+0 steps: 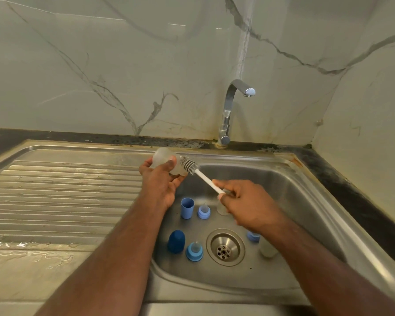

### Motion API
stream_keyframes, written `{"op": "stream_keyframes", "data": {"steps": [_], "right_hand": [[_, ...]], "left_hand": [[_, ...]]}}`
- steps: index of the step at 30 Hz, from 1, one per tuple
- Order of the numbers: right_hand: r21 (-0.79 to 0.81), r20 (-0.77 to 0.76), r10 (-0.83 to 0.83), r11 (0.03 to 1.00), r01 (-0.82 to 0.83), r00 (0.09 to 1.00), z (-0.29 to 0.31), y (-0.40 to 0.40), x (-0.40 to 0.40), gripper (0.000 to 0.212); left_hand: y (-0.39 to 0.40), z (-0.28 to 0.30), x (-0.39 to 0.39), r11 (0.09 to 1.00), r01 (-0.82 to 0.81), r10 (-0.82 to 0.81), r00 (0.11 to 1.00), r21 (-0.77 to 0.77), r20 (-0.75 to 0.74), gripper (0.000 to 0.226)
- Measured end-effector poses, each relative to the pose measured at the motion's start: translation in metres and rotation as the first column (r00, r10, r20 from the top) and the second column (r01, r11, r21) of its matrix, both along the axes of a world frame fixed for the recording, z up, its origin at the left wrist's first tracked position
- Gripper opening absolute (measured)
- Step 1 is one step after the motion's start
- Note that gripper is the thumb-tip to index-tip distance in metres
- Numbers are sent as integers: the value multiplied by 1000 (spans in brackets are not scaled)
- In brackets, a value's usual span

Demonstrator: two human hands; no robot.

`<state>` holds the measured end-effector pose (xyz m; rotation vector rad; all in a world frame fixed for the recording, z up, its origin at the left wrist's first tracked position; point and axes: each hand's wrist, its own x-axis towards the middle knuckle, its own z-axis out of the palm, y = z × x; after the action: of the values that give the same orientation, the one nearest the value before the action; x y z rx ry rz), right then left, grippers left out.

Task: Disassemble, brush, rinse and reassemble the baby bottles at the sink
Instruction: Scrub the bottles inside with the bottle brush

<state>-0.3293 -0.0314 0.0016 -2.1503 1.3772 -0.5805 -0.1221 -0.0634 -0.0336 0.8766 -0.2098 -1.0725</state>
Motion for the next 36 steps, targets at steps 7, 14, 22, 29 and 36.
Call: {"op": "stream_keyframes", "data": {"steps": [7,14,22,29,36], "right_hand": [[-1,19,-51,999,51,999,-4,-7,3,42],[2,-4,-75,997,75,997,-3,-11,0,42],[55,67,-77,996,74,995,-2,-12,-3,42],[36,19,-19,999,18,1000,-8,-8,3,42],[61,114,-38,998,31,993,-4,-8,1,40]], "left_hand": [[2,1,-4,999,31,-30,999,-34,43,58],[5,2,-2,992,83,-81,996,-90,22,57],[5,1,1,979,134,-142,989,-156,-45,55],[2,-1,1,987,89,-102,990,-133,-95,60],[4,-3,4,977,125,-141,987,-172,-83,36]]}}
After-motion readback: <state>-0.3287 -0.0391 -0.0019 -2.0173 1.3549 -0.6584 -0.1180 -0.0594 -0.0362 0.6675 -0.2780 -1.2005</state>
